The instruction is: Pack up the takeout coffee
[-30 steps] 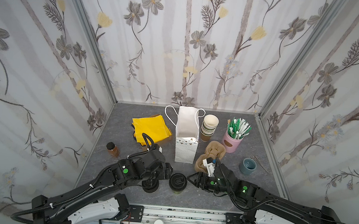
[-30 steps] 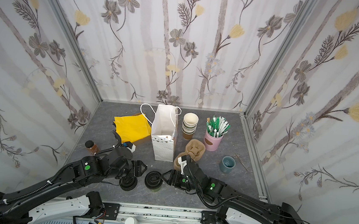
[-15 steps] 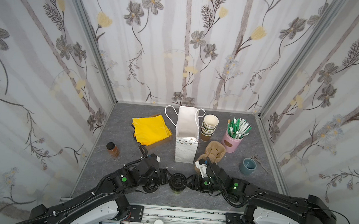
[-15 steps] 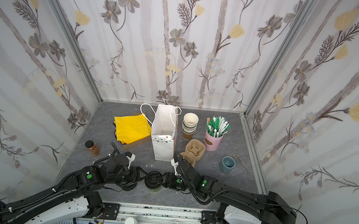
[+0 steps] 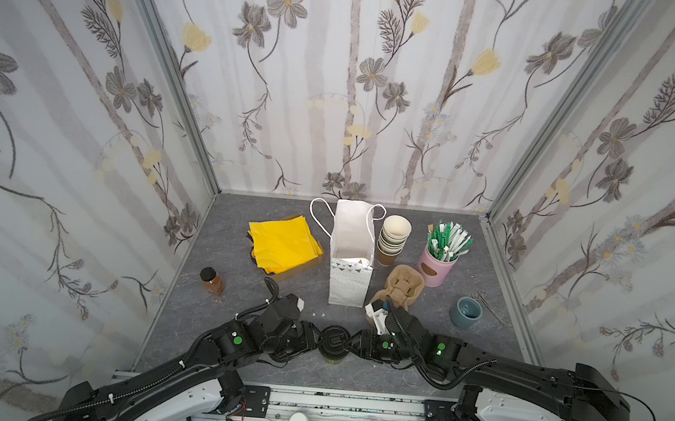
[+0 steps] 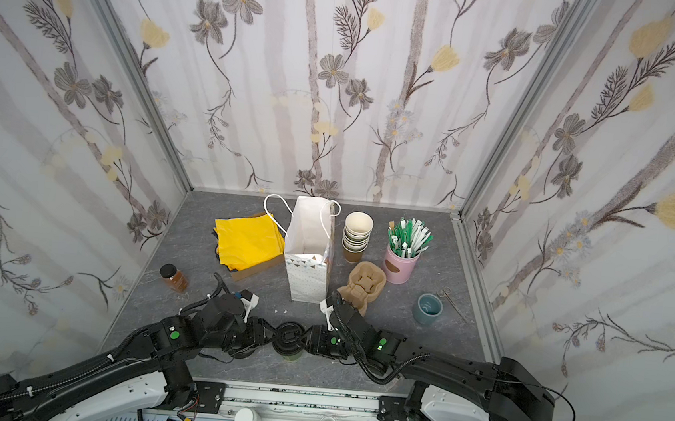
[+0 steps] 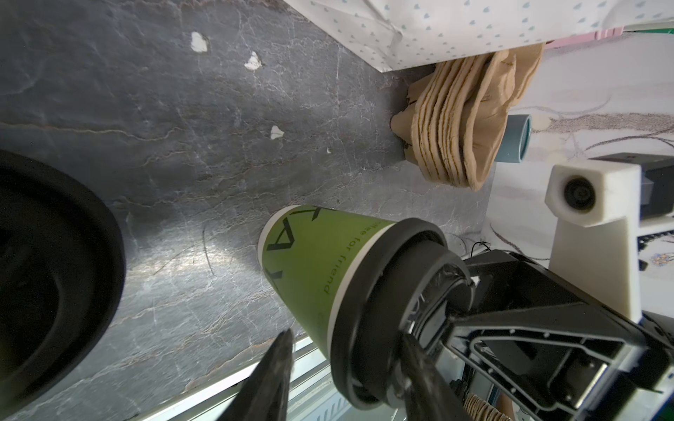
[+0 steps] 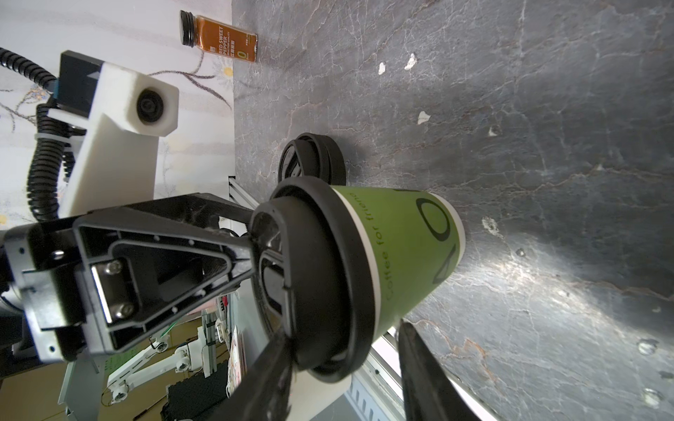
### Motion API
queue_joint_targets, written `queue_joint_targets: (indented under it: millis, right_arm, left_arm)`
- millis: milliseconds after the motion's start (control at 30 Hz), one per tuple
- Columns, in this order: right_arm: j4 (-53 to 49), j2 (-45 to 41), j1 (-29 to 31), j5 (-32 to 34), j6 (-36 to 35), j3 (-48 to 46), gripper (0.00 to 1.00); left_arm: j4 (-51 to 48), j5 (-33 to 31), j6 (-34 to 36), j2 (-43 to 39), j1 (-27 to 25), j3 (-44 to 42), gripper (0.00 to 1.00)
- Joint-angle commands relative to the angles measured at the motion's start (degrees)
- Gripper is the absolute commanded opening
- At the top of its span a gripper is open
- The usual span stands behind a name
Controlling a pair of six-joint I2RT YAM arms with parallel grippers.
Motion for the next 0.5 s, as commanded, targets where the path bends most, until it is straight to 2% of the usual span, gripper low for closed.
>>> queue_joint_targets:
  millis: [0,333,467]
  right_arm:
    - [-1.59,0.27,0.1,1.0,0.29,-0.26,0.47]
    - [-4.5,1.51,0.19,1.82,0.03,0.15,0.46]
    - [-1.95,0.12,0.44,0.78,-0.14,1.11,0.52]
  left_arm:
    - [1.16,0.02,-0.56,-0.29,0.08,-0.94,0.45]
    - [1.08,0.16,-2.08,-1.63,0.07,-3.54,0.4]
    - [1.16,0.2,-1.76,-1.94,0.13,-2.93,0.44]
